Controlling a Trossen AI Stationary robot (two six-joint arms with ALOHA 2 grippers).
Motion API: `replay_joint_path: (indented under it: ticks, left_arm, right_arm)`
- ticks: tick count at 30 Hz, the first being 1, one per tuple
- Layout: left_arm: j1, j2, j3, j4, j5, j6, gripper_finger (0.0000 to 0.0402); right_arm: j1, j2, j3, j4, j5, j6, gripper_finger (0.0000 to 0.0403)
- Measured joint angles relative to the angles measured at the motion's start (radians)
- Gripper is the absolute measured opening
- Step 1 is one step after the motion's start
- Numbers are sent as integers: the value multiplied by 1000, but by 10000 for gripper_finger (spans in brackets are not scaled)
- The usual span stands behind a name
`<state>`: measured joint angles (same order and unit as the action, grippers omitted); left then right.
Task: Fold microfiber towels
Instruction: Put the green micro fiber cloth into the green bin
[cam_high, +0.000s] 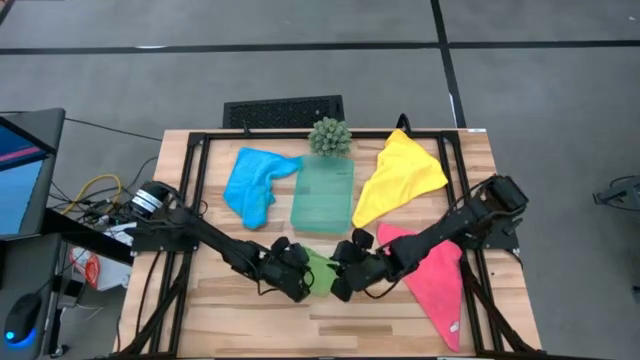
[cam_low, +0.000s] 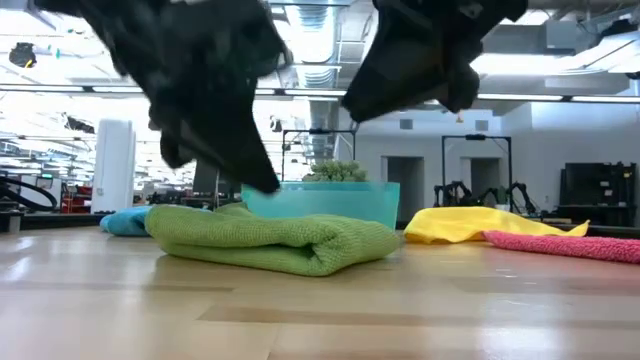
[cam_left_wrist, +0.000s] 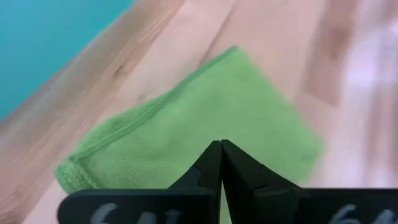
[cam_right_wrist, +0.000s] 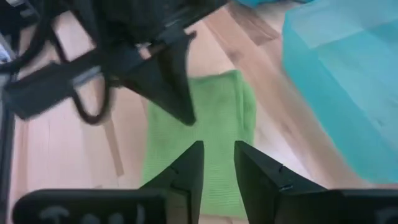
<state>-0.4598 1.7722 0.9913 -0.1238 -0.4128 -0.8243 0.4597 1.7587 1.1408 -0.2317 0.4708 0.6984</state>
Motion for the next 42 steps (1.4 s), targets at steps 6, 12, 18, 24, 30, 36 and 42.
replay_joint_path:
  ticks: [6,12,18,24,30,36,42]
  left_arm:
    - [-27,-131,0,-51,-4,1,0]
    - [-33,-174,0,-118,10,-42,0]
    - [-51,-166,0,-238,29,-227,1]
    - [-15,-173,-4,-331,32,-396,61]
    - [54,-167,-49,-306,106,-417,181]
    - [107,-167,-97,-170,166,-374,253]
    - [114,-142,-117,-214,151,-368,262]
  right_arm:
    - [-54,-47,0,-45,-98,-3,173]
    - [-117,-46,0,-60,-260,-12,256]
    - [-76,-89,1,-78,-249,41,268]
    - [-4,-133,-1,-124,-184,118,269]
    - [76,-148,0,-205,-107,224,269]
    - [146,-148,0,-273,-25,346,269]
    - [185,-143,0,-318,32,447,269]
